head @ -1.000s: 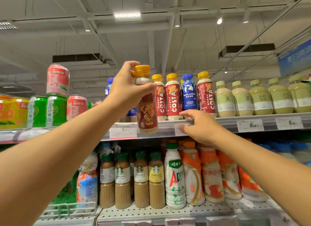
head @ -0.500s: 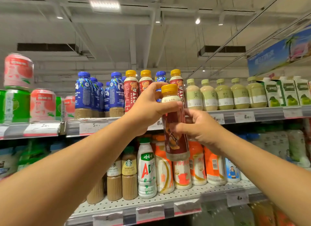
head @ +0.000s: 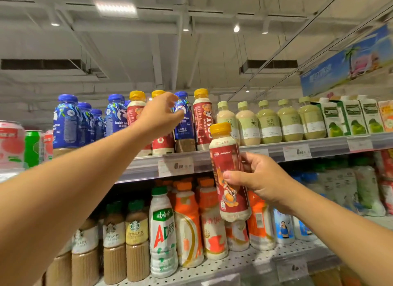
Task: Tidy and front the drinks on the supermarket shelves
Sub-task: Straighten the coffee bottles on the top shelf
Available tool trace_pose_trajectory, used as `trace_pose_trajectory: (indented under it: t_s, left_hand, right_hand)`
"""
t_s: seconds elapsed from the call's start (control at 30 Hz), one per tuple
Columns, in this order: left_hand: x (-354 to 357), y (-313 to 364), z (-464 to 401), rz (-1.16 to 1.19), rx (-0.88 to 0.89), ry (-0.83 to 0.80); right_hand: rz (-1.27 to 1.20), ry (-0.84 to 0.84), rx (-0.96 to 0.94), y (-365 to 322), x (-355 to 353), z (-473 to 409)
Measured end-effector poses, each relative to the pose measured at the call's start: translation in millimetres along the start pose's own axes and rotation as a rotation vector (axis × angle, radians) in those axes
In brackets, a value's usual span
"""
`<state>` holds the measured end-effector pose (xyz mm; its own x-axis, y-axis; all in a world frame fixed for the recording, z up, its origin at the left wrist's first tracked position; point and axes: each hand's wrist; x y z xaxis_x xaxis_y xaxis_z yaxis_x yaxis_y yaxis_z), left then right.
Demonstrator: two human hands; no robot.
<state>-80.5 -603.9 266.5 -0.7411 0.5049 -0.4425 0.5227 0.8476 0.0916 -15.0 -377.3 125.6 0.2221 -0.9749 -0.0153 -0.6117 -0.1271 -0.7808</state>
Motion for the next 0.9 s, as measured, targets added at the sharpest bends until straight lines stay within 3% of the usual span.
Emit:
trace_pose_trajectory:
  t_s: [0.13, 0.27, 0.47, 0.67, 0.8, 0.9]
  left_hand:
    - [8, -1, -42, -0.348, 0.001, 0.073]
    - [20, 2, -61, -0.632, 0.010, 0.040]
    - [32, 7, -70, -0.753, -0.008, 0.037]
    - [24, 18, -52, -0.517, 0.044, 0.163]
    - [18, 29, -30, -0.040, 0.024, 0.100]
    - [6, 35, -16, 0.138, 0.033, 0.151]
  right_hand:
    - [-0.017, -0.001, 0.003, -2, -16, -12]
    - [-0.015, -0.018, 0.002, -3, -28, -18]
    - [-0.028, -0.051, -0.004, 1, -41, -18]
    - [-0.017, -0.032, -0.009, 2, -41, -20]
    - [-0.025, -0.004, -0.012, 3, -37, -18]
    - [-0.013, 0.007, -0.014, 2, -33, -14]
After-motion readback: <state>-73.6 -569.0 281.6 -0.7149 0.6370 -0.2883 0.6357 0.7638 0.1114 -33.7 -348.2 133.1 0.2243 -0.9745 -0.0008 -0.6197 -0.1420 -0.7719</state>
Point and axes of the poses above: each hand's wrist, its own z-axis away from the middle knuckle, its own x-axis out of the palm, y = z × x, and after that the axes turned 11 degrees about -z, right-handed
